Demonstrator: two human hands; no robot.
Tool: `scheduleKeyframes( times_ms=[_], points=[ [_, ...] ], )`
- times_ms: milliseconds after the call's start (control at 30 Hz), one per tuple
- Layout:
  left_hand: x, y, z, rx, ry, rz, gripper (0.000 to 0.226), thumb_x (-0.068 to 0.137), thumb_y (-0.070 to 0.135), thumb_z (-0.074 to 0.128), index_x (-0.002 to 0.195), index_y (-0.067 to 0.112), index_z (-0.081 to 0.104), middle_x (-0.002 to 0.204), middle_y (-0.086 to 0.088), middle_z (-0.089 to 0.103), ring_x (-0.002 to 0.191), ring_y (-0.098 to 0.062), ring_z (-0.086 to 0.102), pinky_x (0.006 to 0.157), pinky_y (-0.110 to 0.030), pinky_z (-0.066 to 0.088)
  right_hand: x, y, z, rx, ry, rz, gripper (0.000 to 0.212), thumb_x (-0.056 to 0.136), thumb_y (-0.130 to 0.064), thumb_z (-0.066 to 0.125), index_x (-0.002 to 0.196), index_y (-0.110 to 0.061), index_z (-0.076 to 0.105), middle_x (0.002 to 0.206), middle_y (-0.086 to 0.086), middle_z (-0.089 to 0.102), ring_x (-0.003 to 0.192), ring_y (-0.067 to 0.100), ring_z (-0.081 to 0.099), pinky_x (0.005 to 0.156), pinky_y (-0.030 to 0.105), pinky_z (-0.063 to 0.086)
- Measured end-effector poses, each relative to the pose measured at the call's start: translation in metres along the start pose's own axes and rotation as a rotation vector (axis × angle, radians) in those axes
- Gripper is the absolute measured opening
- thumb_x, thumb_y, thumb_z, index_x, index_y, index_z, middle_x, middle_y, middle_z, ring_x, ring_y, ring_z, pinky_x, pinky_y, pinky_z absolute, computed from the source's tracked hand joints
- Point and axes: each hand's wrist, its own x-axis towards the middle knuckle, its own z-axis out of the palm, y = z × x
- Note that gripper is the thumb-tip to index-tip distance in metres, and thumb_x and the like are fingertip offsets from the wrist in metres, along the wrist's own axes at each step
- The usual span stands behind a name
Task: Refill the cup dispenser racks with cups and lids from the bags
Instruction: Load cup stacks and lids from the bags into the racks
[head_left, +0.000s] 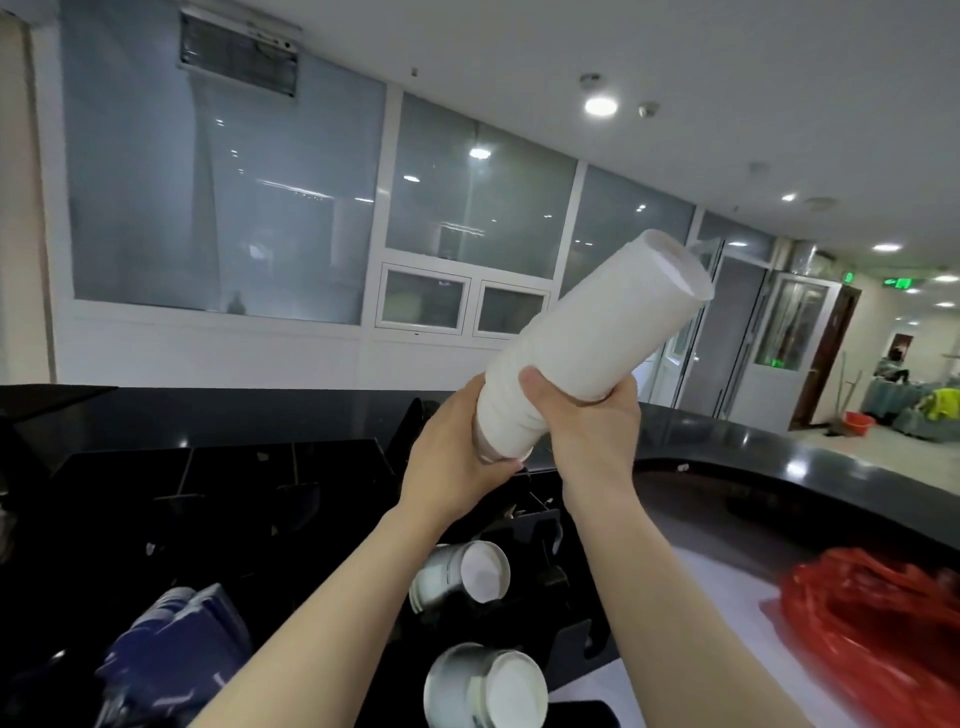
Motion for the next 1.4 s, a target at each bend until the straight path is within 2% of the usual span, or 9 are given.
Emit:
scheduleKeyframes(
  times_ms=[300,433,533,633,833,1000,1133,1267,1400],
  points=[
    [0.001,0.013,-0.012,-0.024,-0.146,-0.094,0.077,0.063,0.043,0.081,0.127,0.042,0.039,0.115,0.028,0.055,0.108,-0.005,0.055,0.083,-0.026,0.046,-0.027,-0.027,-0.040,0.277,-0.002,-0.108,0.082,0.053,-0.026,0.086,0.127,-0.018,0.052,0.117,-0.010,0.067,0.106,0.006,0.064,0.082,0.017,0.051],
    [-0.020,0.020,-0.023,-0.090,-0.057,-0.202,0.083,0.077,0.027,0.076,0.147,0.024,0.030,0.148,0.008,0.039,0.132,-0.006,0.038,0.106,-0.027,0.031,-0.055,-0.024,-0.060,0.355,0.033,-0.057,0.094,0.051,-0.029,0.087,0.134,-0.027,0.042,0.122,-0.014,0.064,0.109,0.002,0.062,0.084,0.015,0.050],
    [-0.059,0.034,-0.030,-0.251,0.184,-0.209,0.047,0.087,0.013,0.062,0.130,0.025,0.052,0.129,0.013,0.056,0.112,0.004,0.054,0.091,-0.011,0.040,-0.076,-0.006,-0.075,0.322,-0.036,-0.017,0.090,0.058,-0.018,0.087,0.135,-0.028,0.041,0.123,-0.012,0.063,0.112,0.004,0.061,0.087,0.017,0.050],
    [-0.098,0.050,-0.026,-0.508,0.046,-0.340,0.016,0.094,0.024,0.057,0.106,0.027,0.067,0.098,0.001,0.073,0.089,-0.012,0.069,0.072,-0.020,0.054,-0.096,0.010,-0.079,0.286,-0.149,0.021,0.075,0.065,-0.007,0.084,0.128,-0.025,0.047,0.119,-0.011,0.066,0.112,0.008,0.062,0.084,0.019,0.051],
    [-0.124,0.054,-0.011,-0.773,-0.147,-0.484,0.028,0.098,0.031,0.049,0.109,0.012,0.067,0.104,-0.015,0.071,0.095,-0.024,0.069,0.077,-0.028,0.057,-0.110,0.019,-0.088,0.245,-0.287,0.153,0.068,0.062,-0.031,0.078,0.124,-0.027,0.049,0.117,-0.009,0.067,0.112,0.010,0.061,0.095,0.034,0.050],
    [-0.124,0.035,-0.013,-0.680,-0.198,-0.546,0.026,0.098,0.027,0.050,0.116,0.013,0.062,0.098,-0.008,0.071,0.082,-0.016,0.068,0.070,-0.026,0.055,-0.098,0.013,-0.106,0.268,-0.041,0.114,0.058,0.069,-0.027,0.074,0.122,-0.039,0.053,0.119,-0.010,0.064,0.111,0.009,0.061,0.101,0.040,0.047],
    [-0.119,0.030,-0.016,-0.607,-0.051,-0.560,0.025,0.089,0.013,0.063,0.114,0.019,0.061,0.098,-0.002,0.070,0.084,-0.012,0.070,0.066,-0.021,0.054,-0.093,0.015,-0.105,0.171,0.033,-0.002,0.057,0.064,-0.026,0.078,0.113,-0.044,0.054,0.117,-0.010,0.062,0.106,0.007,0.063,0.086,0.026,0.053],
    [-0.120,0.014,-0.026,-0.439,0.059,-0.541,0.031,0.088,0.009,0.061,0.115,0.025,0.058,0.103,0.006,0.068,0.093,-0.006,0.065,0.078,-0.018,0.051,-0.090,0.023,-0.093,0.051,0.008,-0.088,0.059,0.066,-0.024,0.079,0.115,-0.040,0.049,0.116,-0.012,0.058,0.099,-0.003,0.060,0.073,0.009,0.048],
    [-0.125,-0.004,-0.035,-0.425,0.060,-0.579,0.033,0.090,0.007,0.057,0.119,0.023,0.057,0.106,0.009,0.068,0.096,0.000,0.062,0.078,-0.014,0.045,-0.081,0.029,-0.076,-0.057,-0.088,-0.077,0.063,0.067,-0.028,0.079,0.121,-0.036,0.047,0.109,-0.027,0.057,0.099,-0.006,0.059,0.072,0.010,0.049]
  ],
)
